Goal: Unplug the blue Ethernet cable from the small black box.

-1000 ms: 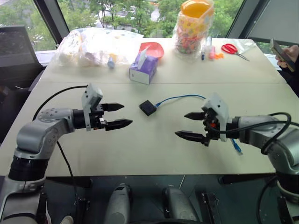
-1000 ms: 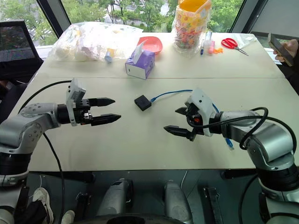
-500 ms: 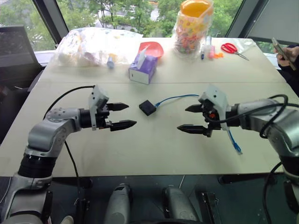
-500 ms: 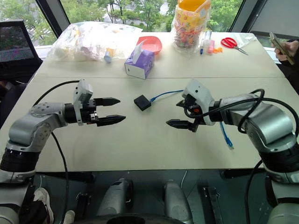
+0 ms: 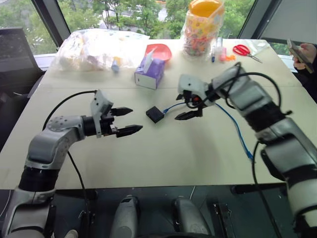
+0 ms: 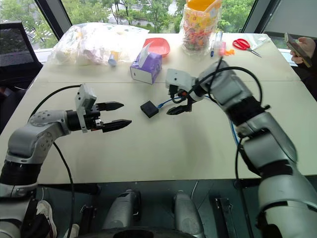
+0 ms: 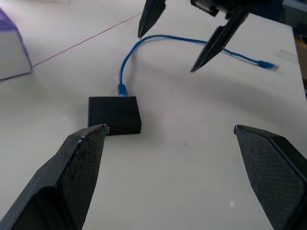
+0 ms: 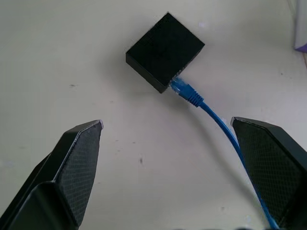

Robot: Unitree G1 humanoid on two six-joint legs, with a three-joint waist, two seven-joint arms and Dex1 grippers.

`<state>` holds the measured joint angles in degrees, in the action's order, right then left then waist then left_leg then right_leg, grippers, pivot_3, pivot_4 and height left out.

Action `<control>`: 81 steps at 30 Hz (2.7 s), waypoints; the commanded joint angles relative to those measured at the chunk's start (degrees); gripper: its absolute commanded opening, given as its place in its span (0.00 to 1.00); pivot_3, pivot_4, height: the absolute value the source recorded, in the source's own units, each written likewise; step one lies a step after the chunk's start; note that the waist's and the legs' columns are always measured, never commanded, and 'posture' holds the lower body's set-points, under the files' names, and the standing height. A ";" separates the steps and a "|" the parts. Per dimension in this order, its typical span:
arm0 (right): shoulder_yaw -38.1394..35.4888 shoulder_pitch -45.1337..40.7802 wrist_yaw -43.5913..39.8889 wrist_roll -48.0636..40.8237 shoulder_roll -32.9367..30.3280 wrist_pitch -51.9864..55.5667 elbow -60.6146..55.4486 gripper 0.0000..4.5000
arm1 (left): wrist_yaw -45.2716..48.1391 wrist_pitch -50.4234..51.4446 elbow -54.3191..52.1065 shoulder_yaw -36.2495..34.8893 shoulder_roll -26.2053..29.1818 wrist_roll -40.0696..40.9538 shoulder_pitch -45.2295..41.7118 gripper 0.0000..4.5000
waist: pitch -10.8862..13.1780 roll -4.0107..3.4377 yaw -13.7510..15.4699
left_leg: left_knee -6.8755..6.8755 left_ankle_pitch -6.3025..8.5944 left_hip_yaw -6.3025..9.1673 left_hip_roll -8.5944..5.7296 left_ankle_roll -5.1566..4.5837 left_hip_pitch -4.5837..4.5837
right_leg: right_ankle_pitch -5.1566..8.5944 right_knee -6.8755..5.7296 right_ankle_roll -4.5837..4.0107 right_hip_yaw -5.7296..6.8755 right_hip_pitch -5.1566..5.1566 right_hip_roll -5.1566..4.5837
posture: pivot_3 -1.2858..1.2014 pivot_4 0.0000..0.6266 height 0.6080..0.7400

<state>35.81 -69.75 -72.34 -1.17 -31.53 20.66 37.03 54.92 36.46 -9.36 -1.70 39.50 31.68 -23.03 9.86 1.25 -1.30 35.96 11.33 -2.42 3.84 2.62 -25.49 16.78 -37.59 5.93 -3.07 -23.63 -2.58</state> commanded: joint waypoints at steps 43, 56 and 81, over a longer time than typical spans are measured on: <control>-11.16 7.89 33.90 29.63 7.92 -41.98 14.13 0.01 | -10.35 4.95 -7.91 -8.30 -1.03 7.19 3.95 1.00 | 0.01 0.00 -0.82 | 0.10 -0.06 0.08 -0.04 0.13 0.35 | 0.02 -0.48 0.02 0.03 0.24 -0.07 | 0.52 0.24 0.96; -20.98 43.30 53.02 42.28 0.32 -33.29 -44.15 0.01 | -2.08 4.58 7.54 0.97 -6.25 4.82 -12.39 1.00 | 0.03 -0.03 -1.18 | 0.14 -0.07 0.18 -0.05 0.13 0.18 | 0.11 -0.56 0.20 -0.01 0.04 0.06 | 0.52 0.24 0.96; -19.76 46.01 53.07 46.74 3.25 -30.28 -50.30 0.00 | -1.25 4.35 9.36 3.40 -13.52 2.99 -15.24 0.62 | 0.03 -0.01 0.49 | 0.27 -0.08 0.30 -0.12 0.13 0.16 | 0.12 -0.51 0.18 0.03 0.20 0.03 | 0.52 0.24 0.96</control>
<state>16.66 -22.58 -19.52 46.30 -28.36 -9.11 -10.07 53.87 42.26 1.37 1.74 26.01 35.27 -37.92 9.90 1.24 -0.81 36.23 11.24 -2.11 3.72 2.75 -25.32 16.90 -38.10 6.11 -3.04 -23.43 -2.55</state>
